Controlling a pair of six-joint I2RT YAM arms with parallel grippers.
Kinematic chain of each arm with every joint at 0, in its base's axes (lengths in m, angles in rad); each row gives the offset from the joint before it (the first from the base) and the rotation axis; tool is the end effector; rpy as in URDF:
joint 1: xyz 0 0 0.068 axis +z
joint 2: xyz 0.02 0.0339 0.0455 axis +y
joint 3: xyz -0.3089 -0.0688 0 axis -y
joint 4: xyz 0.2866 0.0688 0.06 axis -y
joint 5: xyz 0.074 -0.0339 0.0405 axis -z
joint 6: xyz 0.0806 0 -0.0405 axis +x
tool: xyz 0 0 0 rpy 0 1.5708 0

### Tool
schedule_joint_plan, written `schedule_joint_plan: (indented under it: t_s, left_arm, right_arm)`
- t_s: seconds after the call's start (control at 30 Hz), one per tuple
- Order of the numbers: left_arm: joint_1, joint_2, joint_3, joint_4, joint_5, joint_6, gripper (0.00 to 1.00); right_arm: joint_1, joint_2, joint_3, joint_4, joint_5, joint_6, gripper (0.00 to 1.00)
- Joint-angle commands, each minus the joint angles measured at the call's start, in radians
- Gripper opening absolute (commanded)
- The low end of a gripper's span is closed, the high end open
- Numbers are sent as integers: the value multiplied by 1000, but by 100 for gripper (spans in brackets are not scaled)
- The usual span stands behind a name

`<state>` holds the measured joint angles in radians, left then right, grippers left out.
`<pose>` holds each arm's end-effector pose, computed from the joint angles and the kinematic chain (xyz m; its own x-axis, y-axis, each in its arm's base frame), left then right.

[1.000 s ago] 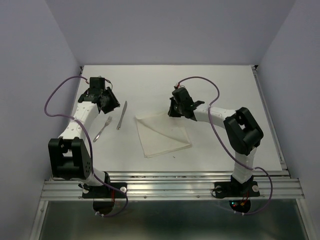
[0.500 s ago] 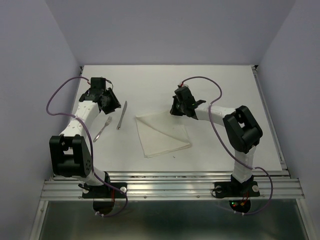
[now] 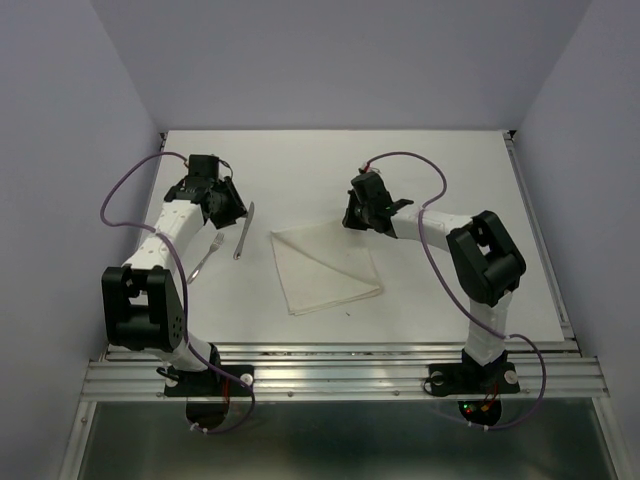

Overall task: Fold the napkin into a case and place the utensils inside
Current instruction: Fold the top corner of the square-folded napkin at the center of the board.

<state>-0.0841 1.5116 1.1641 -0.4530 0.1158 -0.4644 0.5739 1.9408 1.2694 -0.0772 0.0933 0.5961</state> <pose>0.3967 -0.0428 0.2701 -0.7127 -0.3864 -0.5855 -0.1740 0.9059 -0.3860 0.4294 0.2686 0.1652 -0.7443 0.1844 -0.6419 -0.0790 0.9300 0.3588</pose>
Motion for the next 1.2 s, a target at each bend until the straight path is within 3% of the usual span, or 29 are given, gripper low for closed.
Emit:
schedule_joint_plan:
  t_s: [0.0,0.63,0.7,0.73,0.83,0.9,1.17]
  left_arm:
    - [-19,2,45,4,21,32,49]
    - [-203,107,80,39,91,41,49]
    - [-223,130,83,56,99,32,49]
    - [-227,139,83,71,108,26,49]
    - [-229,179,85,92,116,15,49]
    - [-229,199,91,111,125,9,48]
    - [-230,283,132,142,139,6,48]
  right_arm:
    - [-8,3,33,47,37,8,1]
    - [-17,17,30,47,28,27,1]
    - [-17,15,27,47,32,28,6]
    - [-17,11,25,47,33,28,14]
    - [-17,-3,16,47,39,27,18]
    - [-17,-25,8,45,43,22,29]
    - [-17,-152,-57,42,59,1,44]
